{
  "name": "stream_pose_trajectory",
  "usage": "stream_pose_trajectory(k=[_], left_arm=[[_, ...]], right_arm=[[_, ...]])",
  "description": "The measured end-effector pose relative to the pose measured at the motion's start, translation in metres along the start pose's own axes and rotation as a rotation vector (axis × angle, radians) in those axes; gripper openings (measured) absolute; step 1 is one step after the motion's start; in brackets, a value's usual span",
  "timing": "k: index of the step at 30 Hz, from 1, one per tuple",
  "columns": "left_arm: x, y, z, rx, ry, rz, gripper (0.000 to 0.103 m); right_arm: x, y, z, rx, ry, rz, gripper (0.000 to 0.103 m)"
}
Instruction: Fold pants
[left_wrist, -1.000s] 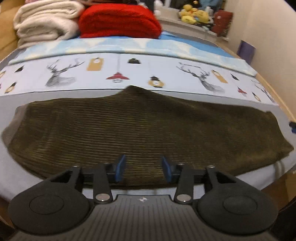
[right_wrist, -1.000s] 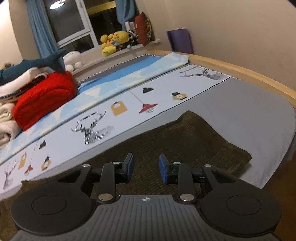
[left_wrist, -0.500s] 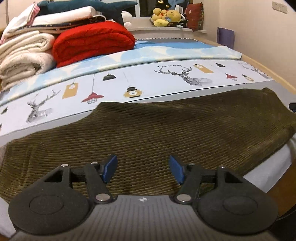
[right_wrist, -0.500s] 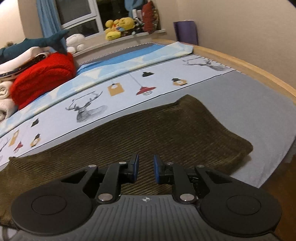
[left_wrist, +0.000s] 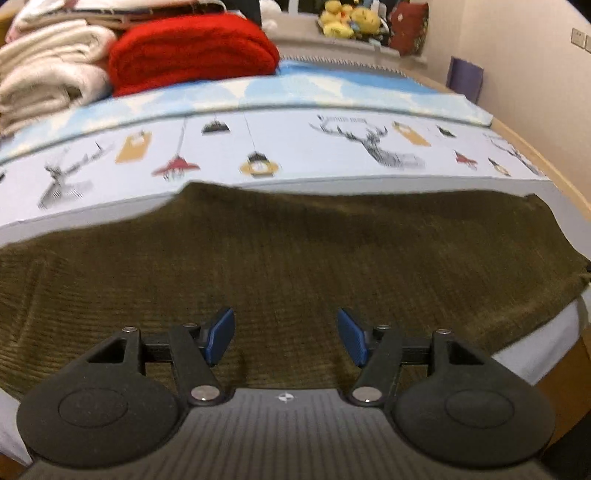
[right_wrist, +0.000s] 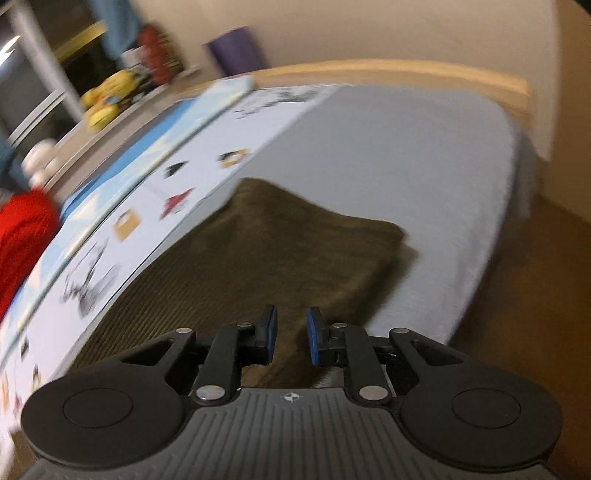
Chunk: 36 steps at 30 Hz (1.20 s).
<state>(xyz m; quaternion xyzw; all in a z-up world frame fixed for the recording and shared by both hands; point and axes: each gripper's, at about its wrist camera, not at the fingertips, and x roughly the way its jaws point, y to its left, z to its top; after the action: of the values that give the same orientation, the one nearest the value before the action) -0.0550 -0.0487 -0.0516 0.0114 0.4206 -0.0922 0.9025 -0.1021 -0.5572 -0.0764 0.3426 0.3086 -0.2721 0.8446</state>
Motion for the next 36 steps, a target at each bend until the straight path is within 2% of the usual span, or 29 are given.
stream_pose_trajectory(k=[3,7,12,16,21,23,24,28,30,33,36], left_arm=[[0.006,0.0,-0.003,0.01,0.015,-0.007,0.07],[0.009,0.0,-0.003,0.026,0.015,0.022,0.072],[0.01,0.002,-0.003,0.019,0.014,0.021,0.072],[0.011,0.0,-0.004,0.041,0.015,0.027,0.072],[0.011,0.004,-0.002,0.038,0.005,0.038,0.072],[0.012,0.005,-0.001,0.033,0.007,0.042,0.072],[0.012,0.006,-0.001,0.034,0.007,0.045,0.072],[0.01,0.01,0.004,0.017,-0.006,0.054,0.072],[0.007,0.015,0.008,-0.006,-0.014,0.062,0.072],[0.003,0.025,0.011,-0.044,-0.012,0.08,0.073],[-0.004,0.039,0.012,-0.077,-0.02,0.088,0.073]], right_arm=[[0.001,-0.02,0.003,0.089,0.005,-0.008,0.019],[0.007,-0.038,0.005,0.163,0.011,-0.039,0.033],[0.029,-0.051,0.011,0.285,0.047,0.046,0.033],[0.049,-0.053,0.011,0.318,0.083,0.004,0.034],[0.057,-0.041,0.016,0.272,0.05,-0.011,0.034],[0.061,-0.038,0.017,0.248,0.047,-0.013,0.026],[0.062,-0.035,0.018,0.217,0.045,-0.021,0.012],[0.043,-0.02,0.025,0.143,-0.032,0.012,0.01],[0.027,0.005,0.03,0.043,-0.098,0.026,0.01],[-0.013,0.072,0.024,-0.255,-0.248,0.048,0.01],[-0.063,0.155,-0.015,-0.592,-0.391,0.131,0.01]])
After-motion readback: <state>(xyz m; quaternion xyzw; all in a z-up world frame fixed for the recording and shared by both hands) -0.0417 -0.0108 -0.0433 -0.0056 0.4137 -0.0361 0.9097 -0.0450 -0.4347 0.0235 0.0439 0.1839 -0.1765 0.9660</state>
